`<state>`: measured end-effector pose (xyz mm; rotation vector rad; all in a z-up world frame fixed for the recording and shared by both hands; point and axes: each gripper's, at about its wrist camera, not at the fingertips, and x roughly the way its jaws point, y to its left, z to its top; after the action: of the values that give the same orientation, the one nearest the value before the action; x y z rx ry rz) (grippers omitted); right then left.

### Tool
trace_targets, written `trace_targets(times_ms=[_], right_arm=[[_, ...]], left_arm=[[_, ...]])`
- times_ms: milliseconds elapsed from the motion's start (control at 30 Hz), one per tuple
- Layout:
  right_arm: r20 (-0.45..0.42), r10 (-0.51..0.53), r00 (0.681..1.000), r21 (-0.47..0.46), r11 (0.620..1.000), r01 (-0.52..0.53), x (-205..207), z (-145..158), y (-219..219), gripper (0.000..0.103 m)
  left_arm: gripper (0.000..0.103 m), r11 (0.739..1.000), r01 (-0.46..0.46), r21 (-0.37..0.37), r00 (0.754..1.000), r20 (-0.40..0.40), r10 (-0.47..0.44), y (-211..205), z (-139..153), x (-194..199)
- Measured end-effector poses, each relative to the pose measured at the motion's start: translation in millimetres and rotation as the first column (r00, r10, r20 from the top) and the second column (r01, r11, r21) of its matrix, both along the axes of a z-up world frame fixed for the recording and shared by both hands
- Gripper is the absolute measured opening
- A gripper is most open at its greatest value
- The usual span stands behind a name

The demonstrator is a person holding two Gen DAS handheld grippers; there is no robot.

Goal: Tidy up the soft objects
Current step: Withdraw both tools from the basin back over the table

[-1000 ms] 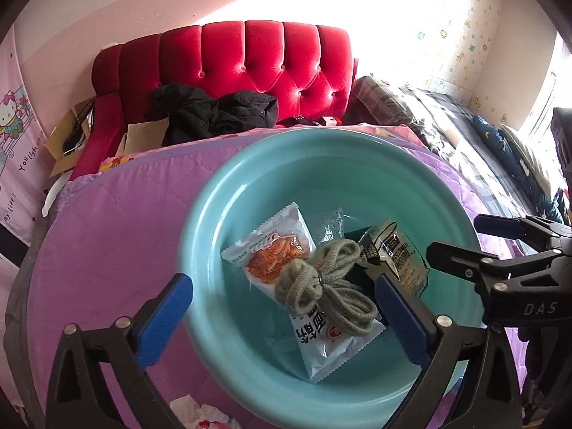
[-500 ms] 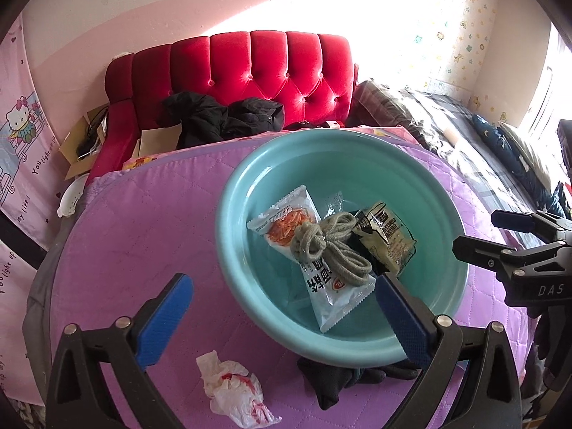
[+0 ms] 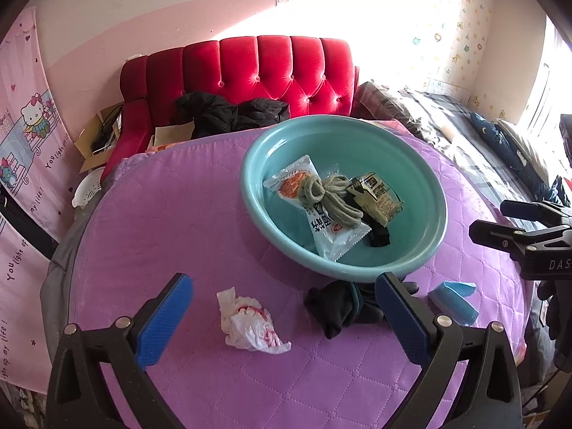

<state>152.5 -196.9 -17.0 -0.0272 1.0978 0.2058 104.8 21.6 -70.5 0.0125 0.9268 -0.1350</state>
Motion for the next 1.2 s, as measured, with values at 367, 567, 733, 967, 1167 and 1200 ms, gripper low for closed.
trace_targets(times_ms=[367,567,733,967,1167,1200], right_arm=[[-0.008,0.007,1.0,-0.007,1.0,-0.007,-52,-3,-6,0.103],[-0.008,0.002,1.0,0.015,1.0,-0.002,-77,-8,-12,0.103],[-0.036,-0.009,0.999,0.01,1.0,0.009,-87,-22,-17,0.103],[-0.035,-0.01,0.999,0.002,1.0,0.01,-102,-40,-23,0.103],[-0.038,-0.018,0.999,-0.001,1.0,0.018,-111,-50,-29,0.103],[-0.042,-0.02,0.999,0.0,1.0,0.02,-111,-52,-30,0.103]], left_arm=[[0.103,1.0,0.02,-0.01,1.0,-0.023,-0.02,-1,-9,-57],[0.103,1.0,0.025,0.01,0.999,-0.032,-0.025,-5,-18,-87],[0.103,1.0,0.023,0.008,0.998,-0.053,-0.022,-6,-25,-105],[0.103,0.999,0.034,0.017,0.994,-0.1,-0.032,-13,-43,-126],[0.103,0.999,0.041,0.02,0.989,-0.143,-0.038,-17,-59,-137],[0.103,0.999,0.044,0.023,0.988,-0.149,-0.04,-18,-62,-138]])
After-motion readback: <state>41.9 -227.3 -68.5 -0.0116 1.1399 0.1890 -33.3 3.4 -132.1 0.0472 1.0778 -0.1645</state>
